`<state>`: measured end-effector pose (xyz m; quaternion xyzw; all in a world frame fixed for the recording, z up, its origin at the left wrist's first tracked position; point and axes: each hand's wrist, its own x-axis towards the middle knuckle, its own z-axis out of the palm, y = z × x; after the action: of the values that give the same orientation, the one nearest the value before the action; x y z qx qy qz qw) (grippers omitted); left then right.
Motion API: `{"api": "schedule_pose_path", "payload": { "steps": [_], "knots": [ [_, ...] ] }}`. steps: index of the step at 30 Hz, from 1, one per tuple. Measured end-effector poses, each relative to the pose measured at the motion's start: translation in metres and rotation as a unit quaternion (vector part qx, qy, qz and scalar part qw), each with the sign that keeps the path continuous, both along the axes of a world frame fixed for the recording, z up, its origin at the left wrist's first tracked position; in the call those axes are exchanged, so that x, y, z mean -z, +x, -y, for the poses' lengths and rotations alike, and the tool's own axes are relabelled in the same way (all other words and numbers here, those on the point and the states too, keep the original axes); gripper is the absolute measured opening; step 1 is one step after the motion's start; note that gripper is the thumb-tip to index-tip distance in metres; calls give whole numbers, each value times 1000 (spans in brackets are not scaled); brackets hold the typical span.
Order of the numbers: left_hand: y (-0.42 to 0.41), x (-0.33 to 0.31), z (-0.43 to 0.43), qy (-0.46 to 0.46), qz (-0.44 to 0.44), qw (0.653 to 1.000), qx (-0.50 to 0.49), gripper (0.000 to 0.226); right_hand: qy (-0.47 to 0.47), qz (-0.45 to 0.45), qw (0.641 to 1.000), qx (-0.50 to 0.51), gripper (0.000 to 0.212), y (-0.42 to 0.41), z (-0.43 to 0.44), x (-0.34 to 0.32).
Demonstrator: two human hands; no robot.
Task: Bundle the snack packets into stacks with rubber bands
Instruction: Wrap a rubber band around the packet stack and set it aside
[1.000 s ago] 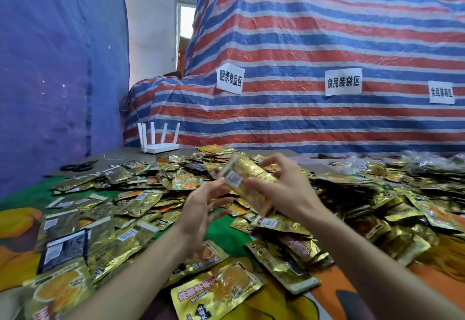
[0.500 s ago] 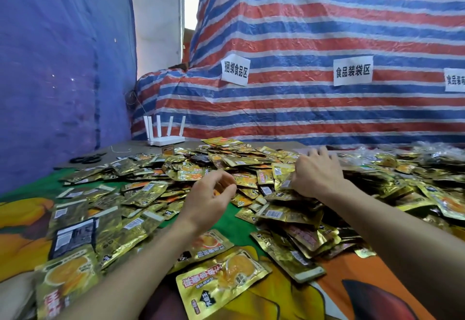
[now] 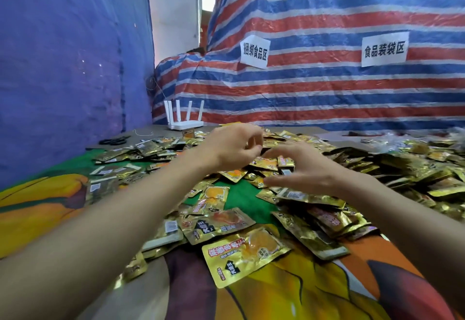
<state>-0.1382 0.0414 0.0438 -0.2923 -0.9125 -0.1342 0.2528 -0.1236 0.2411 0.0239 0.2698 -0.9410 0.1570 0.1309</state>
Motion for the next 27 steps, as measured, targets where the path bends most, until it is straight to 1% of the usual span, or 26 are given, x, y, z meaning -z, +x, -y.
{"api": "schedule_pose_path", "payload": {
  "steps": [1, 2, 3, 4, 5, 6, 8, 9, 10, 11, 13, 14, 17, 18, 20, 22, 23, 25, 26, 27],
  "knots": [
    [4, -4, 7, -20, 37, 999, -18, 5, -8, 85, 995, -56, 69, 5, 6, 0],
    [9, -8, 15, -44, 84, 995, -37, 8, -1, 161, 983, -87, 78, 9, 13, 2],
    [16, -11, 23, -71, 133, 987, -55, 16, 17, 221, 969, -104, 85, 12, 19, 4],
    [24, -15, 33, -99, 183, 975, -77, 30, 41, 261, 958, -116, 91, 14, 27, 8],
    [33, -19, 43, -127, 235, 958, -107, 49, 68, 283, 949, -124, 95, 15, 34, 12],
    [43, -23, 54, -155, 289, 933, -149, 72, 92, 296, 942, -129, 100, 15, 42, 17],
    [63, -27, 74, -233, 378, 862, -244, 115, 125, 312, 933, -128, 108, 14, 54, 26],
    [72, -26, 83, -271, 406, 826, -282, 127, 139, 317, 930, -124, 111, 14, 59, 30],
    [79, -22, 91, -299, 421, 798, -311, 133, 152, 320, 928, -118, 112, 13, 62, 32],
    [85, -16, 98, -319, 428, 779, -329, 133, 161, 320, 927, -110, 112, 13, 64, 33],
    [93, -1, 112, -339, 436, 760, -343, 131, 166, 314, 930, -91, 110, 11, 66, 31],
    [97, 7, 118, -323, 453, 756, -346, 130, 165, 307, 934, -82, 109, 9, 67, 31],
    [106, 30, 127, -210, 528, 756, -325, 137, 162, 285, 943, -60, 104, 5, 71, 29],
    [108, 35, 128, -192, 525, 765, -320, 140, 164, 282, 944, -57, 102, 5, 72, 29],
    [108, 39, 127, -214, 478, 789, -321, 139, 160, 271, 948, -54, 96, 3, 76, 28],
    [103, 40, 126, -239, 445, 804, -313, 133, 138, 266, 953, -42, 92, 0, 77, 30],
    [99, 39, 125, -229, 447, 808, -306, 125, 126, 268, 955, -35, 91, -1, 77, 32],
    [93, 37, 124, -157, 478, 816, -284, 106, 105, 273, 956, -20, 88, -3, 76, 35],
    [91, 36, 121, -128, 485, 822, -270, 99, 92, 276, 957, -14, 85, -4, 75, 37],
    [89, 34, 118, -125, 474, 833, -257, 97, 77, 277, 958, -9, 83, -5, 75, 39]
  ]
}}
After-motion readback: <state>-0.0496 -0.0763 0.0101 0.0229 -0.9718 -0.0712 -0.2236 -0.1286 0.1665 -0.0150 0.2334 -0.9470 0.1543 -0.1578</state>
